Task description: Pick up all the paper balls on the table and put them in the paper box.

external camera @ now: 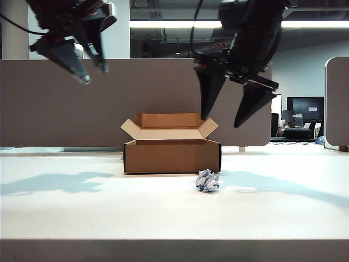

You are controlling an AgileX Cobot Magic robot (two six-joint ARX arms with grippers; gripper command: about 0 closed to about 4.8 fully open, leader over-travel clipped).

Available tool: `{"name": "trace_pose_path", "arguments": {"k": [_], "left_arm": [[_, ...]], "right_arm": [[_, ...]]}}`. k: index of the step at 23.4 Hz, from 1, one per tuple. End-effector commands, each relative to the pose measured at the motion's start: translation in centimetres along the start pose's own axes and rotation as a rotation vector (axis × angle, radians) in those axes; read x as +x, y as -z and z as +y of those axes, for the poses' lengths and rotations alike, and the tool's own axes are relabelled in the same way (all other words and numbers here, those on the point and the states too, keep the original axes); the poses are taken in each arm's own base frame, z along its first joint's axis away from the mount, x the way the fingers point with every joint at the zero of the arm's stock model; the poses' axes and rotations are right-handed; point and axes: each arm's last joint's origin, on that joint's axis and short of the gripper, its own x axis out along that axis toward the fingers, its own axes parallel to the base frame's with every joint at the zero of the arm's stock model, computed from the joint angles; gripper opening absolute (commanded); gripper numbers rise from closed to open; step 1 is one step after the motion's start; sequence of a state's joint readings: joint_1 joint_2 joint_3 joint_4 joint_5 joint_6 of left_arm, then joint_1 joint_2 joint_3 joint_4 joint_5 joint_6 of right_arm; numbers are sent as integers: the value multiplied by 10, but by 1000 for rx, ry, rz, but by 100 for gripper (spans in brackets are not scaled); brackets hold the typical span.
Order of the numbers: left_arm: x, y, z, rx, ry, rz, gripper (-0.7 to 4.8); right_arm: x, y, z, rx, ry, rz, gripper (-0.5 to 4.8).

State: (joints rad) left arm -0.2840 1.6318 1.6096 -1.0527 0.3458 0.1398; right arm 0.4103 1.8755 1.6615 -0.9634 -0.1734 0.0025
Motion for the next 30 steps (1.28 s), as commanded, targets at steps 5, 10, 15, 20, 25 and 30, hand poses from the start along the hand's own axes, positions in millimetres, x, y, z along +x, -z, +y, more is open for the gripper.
{"name": "trace_pose_path", "arguments": {"k": [5,10,15,20,25,30], "left_arm": [[-12,55,-9,5,-71,47,210],[-28,92,-21,20,-79,-9,210],[-47,126,-33,40,-88,-119,210],[-63,157,-44,114,-69,-238,210],[-71,172,-49,143,-80,-275,210],[-73,179,-51,141,-76,-267,210]], "right_arm": [[7,7,41,-148,145,47,409],[19,17,47,-166,147,86,409],[39,30,43,-164,145,115,409],[55,37,42,-157,97,117,409],[63,34,43,-134,77,97,409],[83,37,40,-126,82,149,395]]}}
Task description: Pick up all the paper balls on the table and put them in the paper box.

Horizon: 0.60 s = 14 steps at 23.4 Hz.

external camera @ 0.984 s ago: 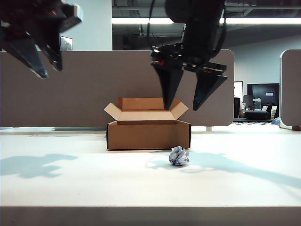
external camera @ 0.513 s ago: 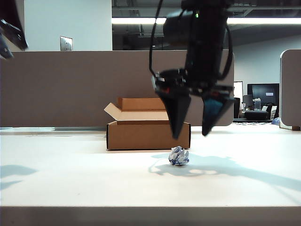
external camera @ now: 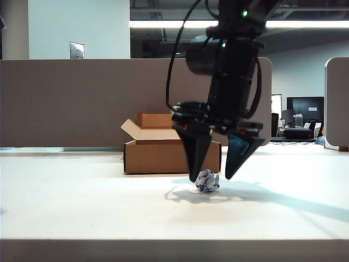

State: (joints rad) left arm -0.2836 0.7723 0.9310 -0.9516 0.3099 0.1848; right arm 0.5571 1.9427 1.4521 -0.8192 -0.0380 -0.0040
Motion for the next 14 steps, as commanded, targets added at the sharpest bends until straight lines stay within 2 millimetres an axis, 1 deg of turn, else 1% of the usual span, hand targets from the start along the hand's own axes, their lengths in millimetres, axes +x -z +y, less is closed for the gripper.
{"name": "trace_pose_path", "arguments": {"k": [1,2,5,6,9,12,14], "left_arm": [[-2,0,-1,6,2,-12,211],[-2,0,-1,6,1,-14,210],[-2,0,-1,6,3,-13,211],[-2,0,-1,6,2,-13,210],[-2,0,-1,6,3,-13,211],[-2,0,-1,5,2,-13,211],[-2,0,-1,3,2,-14,211]], "right_arm": [[9,-1,1,8,-7,15,377],[12,-1,0,12,-7,24,364],[19,0,0,18,-7,47,355],[21,0,0,24,-7,51,338],[22,-1,0,30,-6,45,245],[22,-2,0,30,-6,33,169],[22,-2,0,29,-5,28,145]]}}
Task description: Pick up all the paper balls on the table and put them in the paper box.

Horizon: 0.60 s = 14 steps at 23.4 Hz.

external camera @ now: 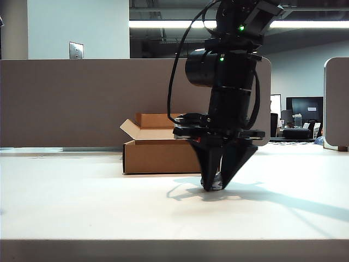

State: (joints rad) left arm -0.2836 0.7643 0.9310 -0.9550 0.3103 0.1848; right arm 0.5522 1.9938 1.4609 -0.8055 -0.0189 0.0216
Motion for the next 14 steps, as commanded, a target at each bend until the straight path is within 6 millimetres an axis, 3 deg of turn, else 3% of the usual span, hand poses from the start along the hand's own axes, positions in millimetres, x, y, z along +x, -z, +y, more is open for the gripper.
{"name": "trace_pose_path", "arguments": {"k": [1,5,8,11,14], "left_arm": [[-1,-1,0,2,2,-10,211],[-1,-1,0,3,2,-12,210],[-1,-1,0,5,1,-19,210],[-1,-3,0,9,-3,-31,211],[-1,-3,0,9,-6,-30,210]], "right_arm": [[4,-1,3,-4,-26,-9,138],[-5,-10,2,-28,4,-50,138],[-25,-28,1,-57,53,-133,138],[-78,-68,-2,-41,103,-405,138],[-102,-86,-7,-10,105,-566,138]]}}
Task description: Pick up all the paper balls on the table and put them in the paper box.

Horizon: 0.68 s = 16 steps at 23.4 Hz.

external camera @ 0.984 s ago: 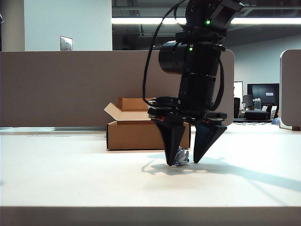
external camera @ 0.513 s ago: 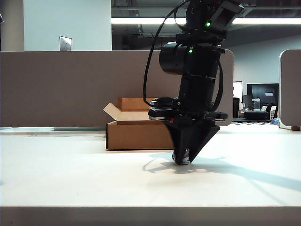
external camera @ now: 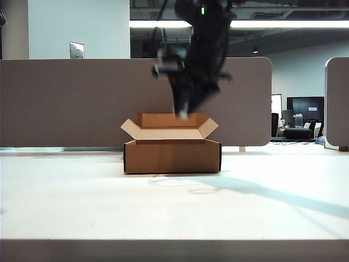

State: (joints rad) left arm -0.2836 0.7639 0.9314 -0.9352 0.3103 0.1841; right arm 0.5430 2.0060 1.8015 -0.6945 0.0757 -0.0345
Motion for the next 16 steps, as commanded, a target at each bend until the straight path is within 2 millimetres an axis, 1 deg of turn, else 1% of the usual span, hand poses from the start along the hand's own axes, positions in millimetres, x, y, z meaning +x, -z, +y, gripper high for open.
{"name": "trace_pose_path", "arguments": {"k": [1,3,6,8,9,12,13,14,16], "left_arm": [[0,-1,0,3,-2,-11,210],[0,-1,0,3,-4,-11,211],[0,-1,0,3,-6,-12,211],[0,-1,0,4,-6,-13,210],[0,-1,0,4,-6,-14,211],[-1,-2,0,6,-7,-18,210],[-1,-2,0,5,-6,-18,210],[-1,-2,0,5,-7,-18,211],[0,-1,0,4,-7,-17,210]], "right_arm": [[-12,-25,-7,38,16,-163,138],[-13,-35,-12,52,35,-223,138],[-6,-44,-17,64,64,-260,140],[4,-45,-22,72,71,-264,171],[9,-45,-22,73,75,-261,203],[26,-42,-26,79,81,-251,357],[30,-40,-26,80,81,-243,394],[33,-39,-26,80,80,-237,400],[32,-40,-26,79,79,-241,400]]}}
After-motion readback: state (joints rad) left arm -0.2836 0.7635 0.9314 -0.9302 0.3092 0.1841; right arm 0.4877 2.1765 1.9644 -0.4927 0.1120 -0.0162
